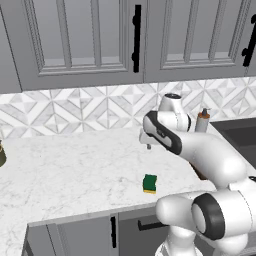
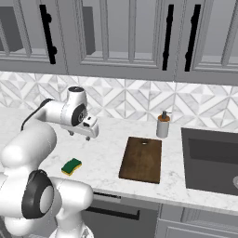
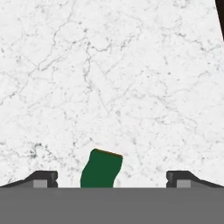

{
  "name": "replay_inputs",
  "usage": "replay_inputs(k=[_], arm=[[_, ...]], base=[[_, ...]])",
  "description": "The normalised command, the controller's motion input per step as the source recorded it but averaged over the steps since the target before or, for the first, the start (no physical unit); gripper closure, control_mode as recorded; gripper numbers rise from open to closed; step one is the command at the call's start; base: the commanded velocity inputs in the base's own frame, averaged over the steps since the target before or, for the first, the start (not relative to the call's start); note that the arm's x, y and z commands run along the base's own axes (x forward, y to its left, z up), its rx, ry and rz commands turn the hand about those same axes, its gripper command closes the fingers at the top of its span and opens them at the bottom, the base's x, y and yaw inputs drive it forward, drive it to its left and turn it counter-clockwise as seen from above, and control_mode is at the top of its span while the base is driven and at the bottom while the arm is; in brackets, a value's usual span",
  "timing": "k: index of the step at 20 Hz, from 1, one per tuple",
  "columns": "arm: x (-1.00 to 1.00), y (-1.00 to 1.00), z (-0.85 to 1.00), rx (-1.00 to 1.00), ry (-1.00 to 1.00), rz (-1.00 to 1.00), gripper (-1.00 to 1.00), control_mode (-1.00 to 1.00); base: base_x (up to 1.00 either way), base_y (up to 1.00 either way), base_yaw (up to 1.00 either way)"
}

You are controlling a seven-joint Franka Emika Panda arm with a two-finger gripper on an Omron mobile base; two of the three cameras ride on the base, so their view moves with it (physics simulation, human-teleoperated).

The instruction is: Pick up the sponge from the counter and clean the cutting board by briefly scrubbing or pressing down on the cutting board. Once finished, release the sponge.

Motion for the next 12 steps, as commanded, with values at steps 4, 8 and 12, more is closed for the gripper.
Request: replay_inputs(k=[4,8,12], arm=[[0.01,-0.01,-0.17,0.00,0.01,-0.08,-1.00,-1.00],[-0.09,0.00,-0.19,0.00,0.00,0.00,-1.00,-1.00],[-0.03,0.02,-0.24,0.00,0.00,-0.03,-1.00,-1.00]], base=[[0.00,0.00,0.00],[0.00,0.00,0.00],[0.00,0.00,0.00]])
